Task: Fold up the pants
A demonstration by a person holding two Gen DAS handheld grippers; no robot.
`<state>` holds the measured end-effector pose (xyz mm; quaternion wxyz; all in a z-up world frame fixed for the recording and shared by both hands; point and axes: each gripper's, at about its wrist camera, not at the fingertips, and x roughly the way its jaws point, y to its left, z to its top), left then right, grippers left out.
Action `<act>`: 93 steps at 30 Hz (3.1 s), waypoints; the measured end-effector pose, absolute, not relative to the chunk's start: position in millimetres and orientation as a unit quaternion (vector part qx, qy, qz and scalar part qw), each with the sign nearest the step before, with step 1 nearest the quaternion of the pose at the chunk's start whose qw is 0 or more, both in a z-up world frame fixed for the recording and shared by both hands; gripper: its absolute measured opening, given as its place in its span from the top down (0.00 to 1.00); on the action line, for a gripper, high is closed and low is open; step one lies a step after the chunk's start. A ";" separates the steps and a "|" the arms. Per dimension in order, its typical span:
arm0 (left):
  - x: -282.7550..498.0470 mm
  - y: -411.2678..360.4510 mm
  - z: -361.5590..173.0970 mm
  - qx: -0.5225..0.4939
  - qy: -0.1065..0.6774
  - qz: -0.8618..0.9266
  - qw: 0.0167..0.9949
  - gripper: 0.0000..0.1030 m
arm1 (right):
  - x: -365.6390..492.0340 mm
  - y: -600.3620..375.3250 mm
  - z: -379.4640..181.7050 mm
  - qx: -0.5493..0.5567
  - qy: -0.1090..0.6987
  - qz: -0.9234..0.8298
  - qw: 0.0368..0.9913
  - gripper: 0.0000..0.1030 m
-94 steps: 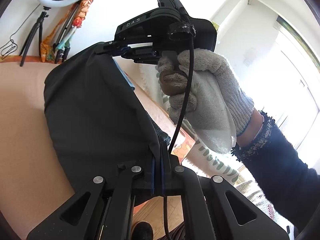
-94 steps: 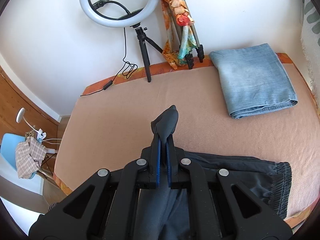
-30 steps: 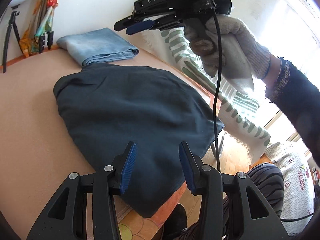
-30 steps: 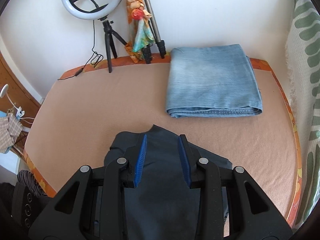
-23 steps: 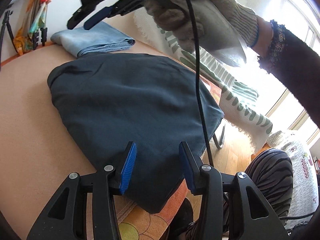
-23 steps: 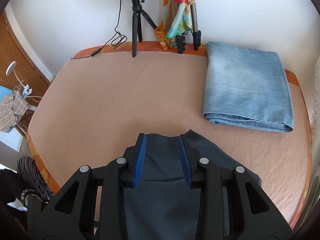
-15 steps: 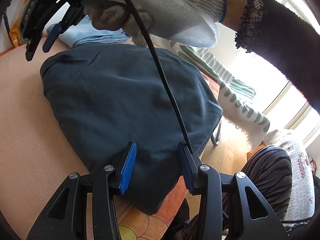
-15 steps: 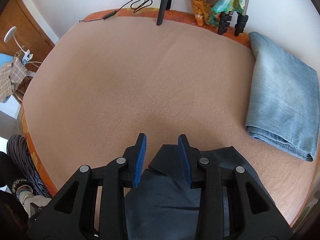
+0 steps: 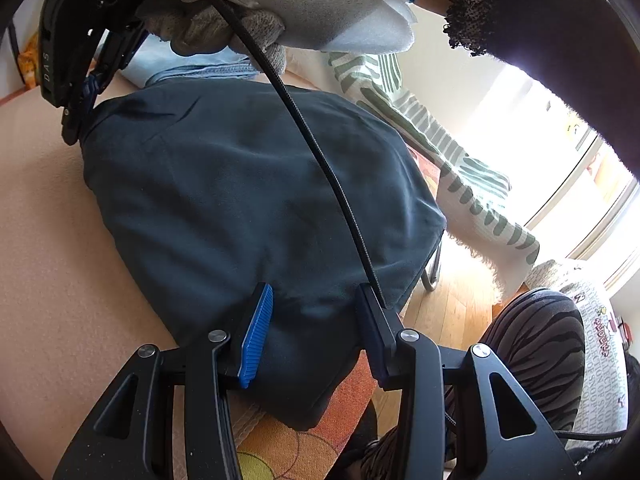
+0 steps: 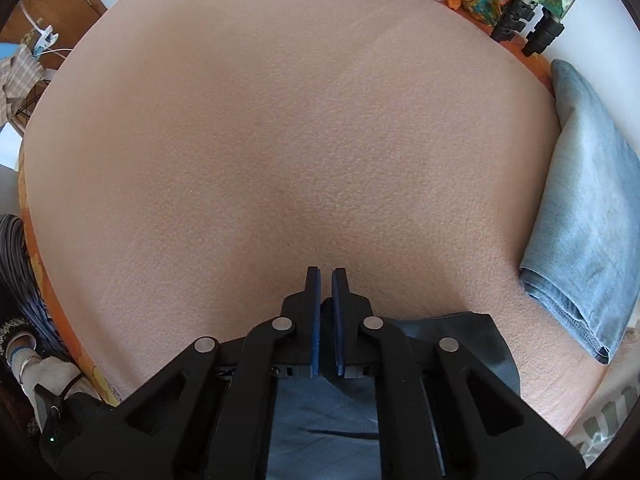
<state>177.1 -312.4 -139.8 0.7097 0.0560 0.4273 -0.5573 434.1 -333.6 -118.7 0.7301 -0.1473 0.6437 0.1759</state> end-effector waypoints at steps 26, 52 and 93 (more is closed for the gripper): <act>172.3 -300.0 -112.8 0.034 0.408 -0.572 0.711 0.61 | 422.4 -429.2 -50.8 0.011 0.559 0.044 0.828 0.65; 281.2 -266.0 -144.0 -0.109 0.512 -0.456 0.720 0.59 | 364.3 -520.0 -61.9 0.152 0.492 -0.026 0.857 0.54; 308.5 -304.5 -163.0 -0.164 0.550 -0.468 0.672 0.61 | 198.2 -606.9 -142.2 0.379 0.486 0.140 0.775 0.16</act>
